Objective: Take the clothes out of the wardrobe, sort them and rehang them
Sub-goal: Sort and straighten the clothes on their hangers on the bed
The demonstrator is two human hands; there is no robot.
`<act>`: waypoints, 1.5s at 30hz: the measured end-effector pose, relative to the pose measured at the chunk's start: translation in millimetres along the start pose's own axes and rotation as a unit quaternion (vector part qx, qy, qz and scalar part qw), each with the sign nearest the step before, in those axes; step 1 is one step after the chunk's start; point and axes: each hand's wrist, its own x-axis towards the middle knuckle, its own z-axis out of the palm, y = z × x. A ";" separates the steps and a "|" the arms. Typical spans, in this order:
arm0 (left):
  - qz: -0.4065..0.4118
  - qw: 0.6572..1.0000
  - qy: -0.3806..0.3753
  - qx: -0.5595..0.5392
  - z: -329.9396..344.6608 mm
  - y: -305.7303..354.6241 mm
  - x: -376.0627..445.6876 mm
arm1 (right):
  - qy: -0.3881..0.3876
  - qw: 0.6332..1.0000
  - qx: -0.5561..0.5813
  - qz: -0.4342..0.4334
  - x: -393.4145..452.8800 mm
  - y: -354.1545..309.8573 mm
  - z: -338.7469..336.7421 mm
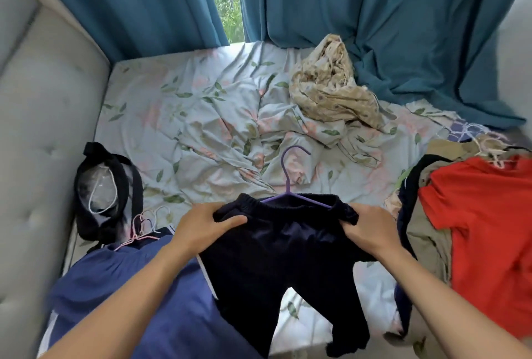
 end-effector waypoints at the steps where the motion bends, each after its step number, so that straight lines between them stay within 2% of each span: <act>1: 0.016 1.000 -0.005 -0.015 -0.5 6.1 -15.1 | 0.013 1.000 -0.013 0.007 -16.6 -0.2 -15.5; 7: 0.114 0.993 0.001 -0.036 -6.2 58.2 -121.8 | 0.087 0.990 -0.096 0.064 -142.7 -3.2 -117.9; 12: 0.165 0.984 0.064 -0.010 -49.7 88.3 -216.7 | 0.166 0.981 -0.068 0.079 -245.7 -33.7 -184.2; 21: 0.159 0.978 0.137 -0.008 -96.9 69.1 -353.7 | 0.232 0.971 -0.044 0.027 -362.9 -99.1 -235.0; 27: 0.131 0.979 0.156 -0.014 -86.3 56.8 -429.1 | 0.228 0.973 -0.036 0.009 -413.5 -99.6 -226.6; 36: 0.107 0.986 0.121 -0.040 -42.6 81.1 -497.0 | 0.191 0.980 -0.054 0.005 -468.8 -50.3 -236.9; 40: 0.083 0.990 0.110 -0.042 -36.0 89.7 -518.1 | 0.165 0.986 -0.037 -0.005 -478.0 -36.9 -235.1; 45: 0.046 0.989 0.135 -0.044 -48.9 78.6 -540.0 | 0.128 0.991 -0.020 -0.037 -467.2 -53.5 -217.8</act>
